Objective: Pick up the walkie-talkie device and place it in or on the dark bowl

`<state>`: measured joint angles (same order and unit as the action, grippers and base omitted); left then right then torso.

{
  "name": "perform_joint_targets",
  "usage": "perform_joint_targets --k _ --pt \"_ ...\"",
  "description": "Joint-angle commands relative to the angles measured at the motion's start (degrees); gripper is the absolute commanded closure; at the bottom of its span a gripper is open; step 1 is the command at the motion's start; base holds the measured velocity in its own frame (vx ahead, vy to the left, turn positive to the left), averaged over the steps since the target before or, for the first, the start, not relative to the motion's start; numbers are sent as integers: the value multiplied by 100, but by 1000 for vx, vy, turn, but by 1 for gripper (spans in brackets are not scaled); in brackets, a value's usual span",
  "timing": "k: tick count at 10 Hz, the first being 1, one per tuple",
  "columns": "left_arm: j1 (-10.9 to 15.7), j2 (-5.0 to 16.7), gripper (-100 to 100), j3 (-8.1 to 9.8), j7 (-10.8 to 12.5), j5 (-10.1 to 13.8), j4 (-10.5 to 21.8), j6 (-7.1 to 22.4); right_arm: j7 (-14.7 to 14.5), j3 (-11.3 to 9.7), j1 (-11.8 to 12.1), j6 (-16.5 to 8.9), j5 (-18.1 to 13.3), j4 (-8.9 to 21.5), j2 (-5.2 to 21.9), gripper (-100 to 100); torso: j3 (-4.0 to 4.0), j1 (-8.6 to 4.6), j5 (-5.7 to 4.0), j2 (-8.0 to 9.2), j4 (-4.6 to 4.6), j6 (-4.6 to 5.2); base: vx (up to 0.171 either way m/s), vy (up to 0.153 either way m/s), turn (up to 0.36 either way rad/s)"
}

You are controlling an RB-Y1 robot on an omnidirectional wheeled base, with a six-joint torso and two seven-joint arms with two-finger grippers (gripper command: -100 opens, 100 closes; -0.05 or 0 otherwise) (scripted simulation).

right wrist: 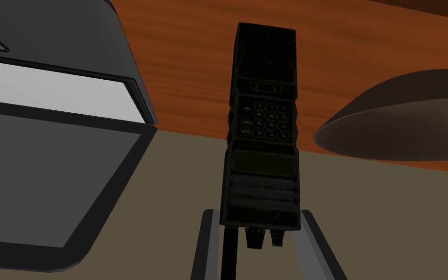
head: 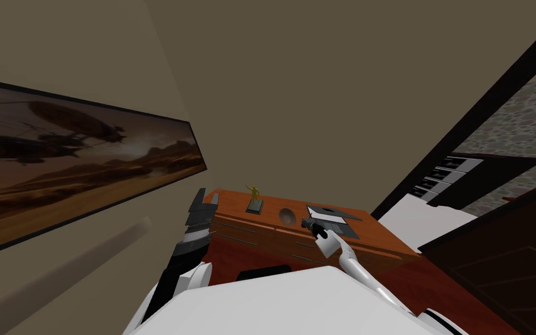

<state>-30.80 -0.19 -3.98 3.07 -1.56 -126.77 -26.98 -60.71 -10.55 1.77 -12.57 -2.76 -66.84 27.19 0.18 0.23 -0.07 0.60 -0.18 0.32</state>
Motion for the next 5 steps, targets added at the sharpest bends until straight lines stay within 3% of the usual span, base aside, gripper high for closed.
perform_joint_targets --k 1,5 --pt "0 0 0 0 0 0 0 0 -59 27 -2 -97 57 -38 22 100 0 0 0 0 0 0 -192 147 -37" --pt "0 0 0 0 0 0 0 0 -267 121 -52 -501 297 -314 153 100 10 12 10 10 9 -1 -179 130 -27"
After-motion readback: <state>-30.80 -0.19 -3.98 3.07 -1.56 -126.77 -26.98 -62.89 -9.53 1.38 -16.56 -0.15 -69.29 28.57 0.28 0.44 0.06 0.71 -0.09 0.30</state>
